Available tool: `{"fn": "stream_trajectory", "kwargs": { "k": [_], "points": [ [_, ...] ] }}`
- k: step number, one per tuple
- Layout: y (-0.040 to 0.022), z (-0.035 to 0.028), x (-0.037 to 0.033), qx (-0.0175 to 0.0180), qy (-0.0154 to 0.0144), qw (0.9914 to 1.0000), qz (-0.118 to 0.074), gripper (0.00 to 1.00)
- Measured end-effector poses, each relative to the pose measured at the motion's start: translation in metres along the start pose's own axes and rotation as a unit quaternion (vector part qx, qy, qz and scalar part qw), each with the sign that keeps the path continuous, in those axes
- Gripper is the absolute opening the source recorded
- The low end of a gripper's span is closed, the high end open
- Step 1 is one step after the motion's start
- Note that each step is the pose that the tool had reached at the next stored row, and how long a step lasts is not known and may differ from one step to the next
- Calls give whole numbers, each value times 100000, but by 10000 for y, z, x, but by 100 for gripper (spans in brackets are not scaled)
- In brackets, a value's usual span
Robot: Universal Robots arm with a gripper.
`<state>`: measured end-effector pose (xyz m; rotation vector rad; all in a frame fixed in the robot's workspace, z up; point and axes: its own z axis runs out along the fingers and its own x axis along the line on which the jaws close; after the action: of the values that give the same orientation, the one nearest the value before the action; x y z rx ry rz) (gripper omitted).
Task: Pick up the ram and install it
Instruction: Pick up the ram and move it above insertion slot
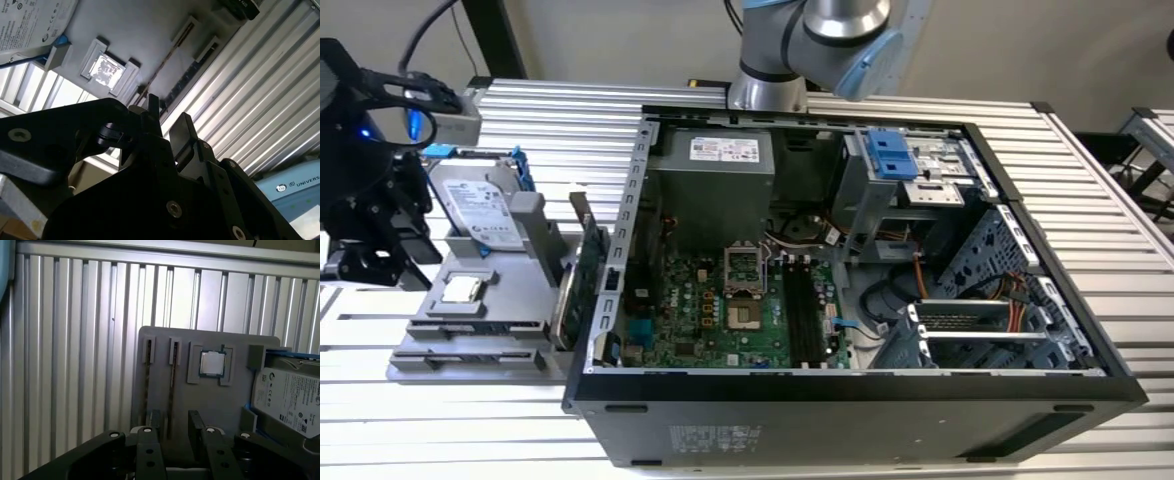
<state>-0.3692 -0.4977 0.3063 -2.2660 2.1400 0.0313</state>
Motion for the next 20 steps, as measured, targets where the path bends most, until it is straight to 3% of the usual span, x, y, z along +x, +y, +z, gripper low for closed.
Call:
{"fn": "stream_trajectory", "kwargs": {
  "k": [20],
  "points": [
    [33, 303, 108, 1, 28, 100000, 68, 100]
  ]
}}
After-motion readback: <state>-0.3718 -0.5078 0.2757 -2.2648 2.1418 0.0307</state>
